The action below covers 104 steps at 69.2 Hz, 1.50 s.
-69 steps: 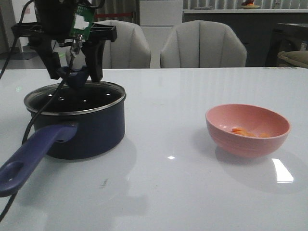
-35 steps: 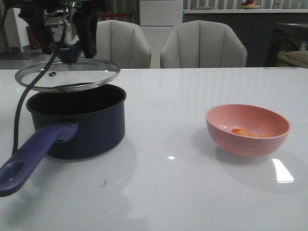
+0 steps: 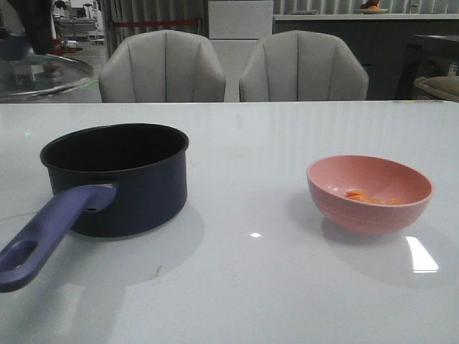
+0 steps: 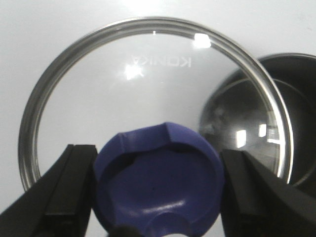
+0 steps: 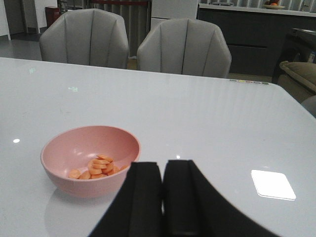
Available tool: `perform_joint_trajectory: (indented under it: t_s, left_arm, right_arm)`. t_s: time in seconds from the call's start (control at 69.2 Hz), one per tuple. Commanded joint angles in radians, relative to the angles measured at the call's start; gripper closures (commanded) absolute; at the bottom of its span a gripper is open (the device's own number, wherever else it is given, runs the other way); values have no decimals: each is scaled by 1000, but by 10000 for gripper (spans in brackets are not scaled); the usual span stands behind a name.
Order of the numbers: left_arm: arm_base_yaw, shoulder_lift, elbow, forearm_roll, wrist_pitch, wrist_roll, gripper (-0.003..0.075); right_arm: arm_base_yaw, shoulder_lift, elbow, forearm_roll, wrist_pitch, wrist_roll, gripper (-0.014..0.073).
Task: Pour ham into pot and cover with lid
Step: 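Lift the glass lid off the saucepan and set it beside the pot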
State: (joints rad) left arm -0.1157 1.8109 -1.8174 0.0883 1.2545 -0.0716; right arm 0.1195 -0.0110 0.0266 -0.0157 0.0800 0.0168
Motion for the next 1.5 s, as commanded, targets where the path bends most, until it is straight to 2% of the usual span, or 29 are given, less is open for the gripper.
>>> perform_joint_trajectory:
  t_s: [0.0, 0.116, 0.375, 0.693, 0.78, 0.895, 1.025, 1.386, 1.487]
  left_arm:
    - [68, -61, -30, -35, -43, 23, 480]
    - [135, -61, 2, -112, -75, 83, 480]
    - [226, -61, 227, -113, -233, 140, 480]
    - [246, -61, 496, -122, -530, 141, 479]
    - [246, -61, 526, -120, -574, 141, 478]
    - [246, -46, 531, -120, -568, 141, 462]
    - [246, -25, 531, -120, -535, 141, 404]
    - [238, -15, 531, -128, -503, 141, 150]
    - [238, -15, 527, -128, -487, 141, 117]
  right_arm:
    - [0, -20, -5, -12, -87, 0, 433]
    - [0, -20, -5, -12, -87, 0, 433]
    - [0, -20, -5, -12, -87, 0, 433]
    - [0, -20, -5, -12, -87, 0, 433]
    - [0, -20, -5, -12, -87, 0, 433]
    - [0, -20, -5, -12, -87, 0, 433]
    - [0, -20, -5, -12, -87, 0, 433]
    - [0, -20, -5, -12, -87, 0, 433]
    - [0, -20, -5, -12, -87, 0, 433]
